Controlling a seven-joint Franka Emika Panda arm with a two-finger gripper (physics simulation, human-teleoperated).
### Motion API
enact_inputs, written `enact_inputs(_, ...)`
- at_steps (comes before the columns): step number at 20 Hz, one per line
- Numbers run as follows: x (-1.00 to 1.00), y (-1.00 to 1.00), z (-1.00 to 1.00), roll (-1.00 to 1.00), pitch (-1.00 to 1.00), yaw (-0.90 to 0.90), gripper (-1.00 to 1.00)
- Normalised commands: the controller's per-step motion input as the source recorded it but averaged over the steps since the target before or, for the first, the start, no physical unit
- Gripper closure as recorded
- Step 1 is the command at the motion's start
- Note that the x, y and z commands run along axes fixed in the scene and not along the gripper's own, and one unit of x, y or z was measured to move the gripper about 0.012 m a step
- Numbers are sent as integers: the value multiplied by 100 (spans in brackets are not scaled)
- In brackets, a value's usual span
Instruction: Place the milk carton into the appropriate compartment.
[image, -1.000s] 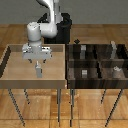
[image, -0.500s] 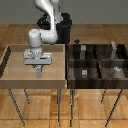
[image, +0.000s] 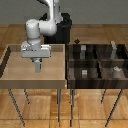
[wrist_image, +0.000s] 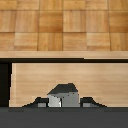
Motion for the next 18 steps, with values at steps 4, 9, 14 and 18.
enact_inputs(4, 0, 0, 100, 0, 0, 0, 100)
enact_inputs(9, 0, 0, 100, 0, 0, 0, 100)
enact_inputs(14, 0, 40, 40, 0, 0, 0, 100)
enact_inputs(18, 0, 100, 0, 0, 0, 0, 100)
